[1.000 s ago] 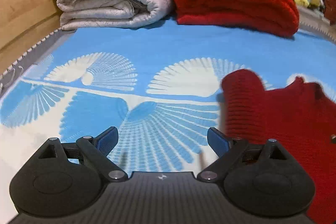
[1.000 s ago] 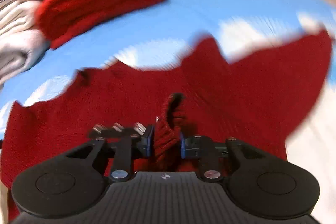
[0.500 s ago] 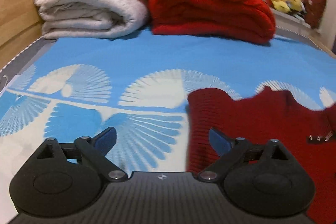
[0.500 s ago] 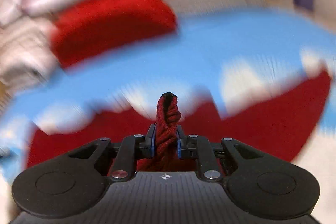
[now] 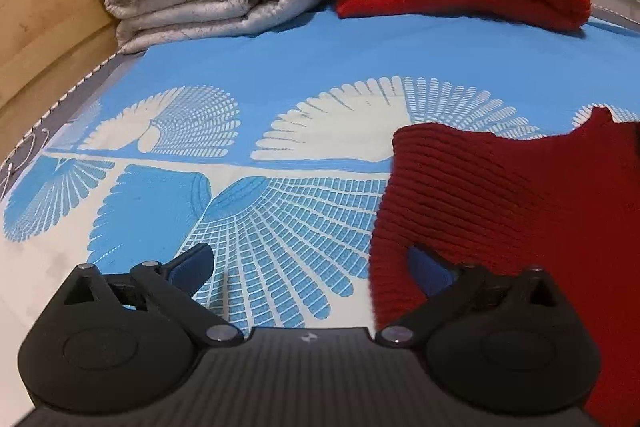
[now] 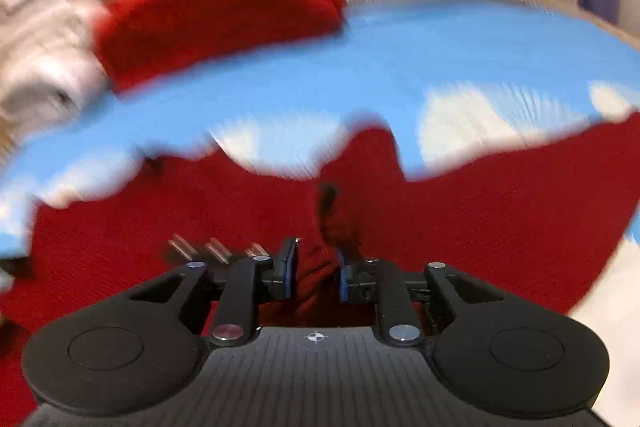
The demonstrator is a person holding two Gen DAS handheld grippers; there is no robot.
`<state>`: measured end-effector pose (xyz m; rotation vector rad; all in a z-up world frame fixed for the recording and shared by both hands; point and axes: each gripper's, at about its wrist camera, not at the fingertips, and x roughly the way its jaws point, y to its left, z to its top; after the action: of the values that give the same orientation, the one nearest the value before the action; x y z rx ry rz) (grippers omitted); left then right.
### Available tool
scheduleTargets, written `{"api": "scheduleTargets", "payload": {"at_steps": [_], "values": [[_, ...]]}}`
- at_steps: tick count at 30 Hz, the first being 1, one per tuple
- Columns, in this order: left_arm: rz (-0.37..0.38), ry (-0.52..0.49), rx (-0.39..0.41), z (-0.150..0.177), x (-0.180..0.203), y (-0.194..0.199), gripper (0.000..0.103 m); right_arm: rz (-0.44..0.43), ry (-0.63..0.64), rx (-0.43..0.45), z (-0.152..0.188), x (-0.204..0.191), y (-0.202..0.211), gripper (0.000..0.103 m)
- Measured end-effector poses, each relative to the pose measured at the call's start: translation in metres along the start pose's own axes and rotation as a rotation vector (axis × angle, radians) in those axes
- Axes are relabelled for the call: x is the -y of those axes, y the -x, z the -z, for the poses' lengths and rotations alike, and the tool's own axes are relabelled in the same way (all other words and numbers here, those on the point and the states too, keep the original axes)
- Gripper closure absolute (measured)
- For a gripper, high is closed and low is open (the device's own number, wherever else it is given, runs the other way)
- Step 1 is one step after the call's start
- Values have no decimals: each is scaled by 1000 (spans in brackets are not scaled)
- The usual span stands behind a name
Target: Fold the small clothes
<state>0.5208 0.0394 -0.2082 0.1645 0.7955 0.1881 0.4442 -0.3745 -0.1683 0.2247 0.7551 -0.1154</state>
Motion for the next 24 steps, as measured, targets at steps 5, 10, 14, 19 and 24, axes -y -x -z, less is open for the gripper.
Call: {"api": "scheduleTargets", "payload": {"at_steps": [5,10,14,19,24], "values": [[-32,-75,44,2,7,13,0,0,86,53,26,2,12,66],[-31,-171,69,13,11,31,0,89,194,107,27,15,40,35],[-73,-235,60,16,17,46,0,135,206,77,39,32,21,33],[-68,-179,-22,15,-7,100,0,21,-117,110,20,95,57,29],[-48,-76,-55,30,-29,147,0,79,-561,245,13,205,84,27]]}}
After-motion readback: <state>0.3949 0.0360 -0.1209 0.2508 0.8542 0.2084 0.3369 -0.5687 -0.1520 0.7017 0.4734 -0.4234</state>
